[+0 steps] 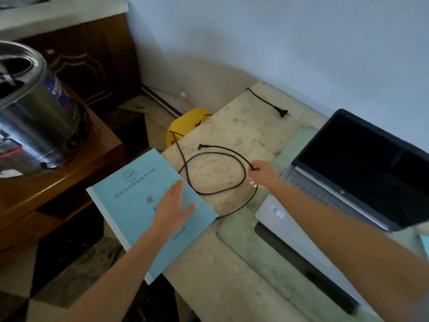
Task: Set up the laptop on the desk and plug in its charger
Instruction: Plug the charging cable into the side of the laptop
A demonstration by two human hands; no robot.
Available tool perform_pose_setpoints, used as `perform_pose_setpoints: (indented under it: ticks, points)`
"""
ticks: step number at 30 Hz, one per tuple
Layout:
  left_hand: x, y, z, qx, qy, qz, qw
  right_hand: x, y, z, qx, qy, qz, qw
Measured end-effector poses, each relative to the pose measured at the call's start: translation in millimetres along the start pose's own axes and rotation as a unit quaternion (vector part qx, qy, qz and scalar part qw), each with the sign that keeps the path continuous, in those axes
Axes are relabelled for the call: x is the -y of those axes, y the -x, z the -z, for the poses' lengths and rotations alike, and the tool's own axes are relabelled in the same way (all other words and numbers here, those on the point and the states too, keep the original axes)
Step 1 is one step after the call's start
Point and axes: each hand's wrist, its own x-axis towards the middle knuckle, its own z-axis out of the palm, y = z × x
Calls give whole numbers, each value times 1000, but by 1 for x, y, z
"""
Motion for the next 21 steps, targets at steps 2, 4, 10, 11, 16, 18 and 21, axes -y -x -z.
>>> perform_pose_setpoints:
  ticks: [2,4,10,11,16,18,21]
  points:
    - [-12,-5,-4,19,-8,-16,1000,-3,11,18,17,-115,-40,992]
    - [-24,-9,-9,34,-13,-33,999,-5,26,38,15,-217,-63,974]
    - [-67,-19,-24,73,-47,-128,988,-19,81,78,7,-466,-69,882]
    - [-74,-21,-27,78,-57,-144,985,-25,89,83,4,-471,-68,880]
    - [-120,-28,-50,111,-79,-211,968,-68,125,110,-53,-425,-45,903]
    - [-141,-26,-64,130,-78,-244,958,-89,139,122,-90,-429,-43,898]
    - [-172,-22,-87,165,-76,-290,940,-118,158,136,-141,-444,-69,882]
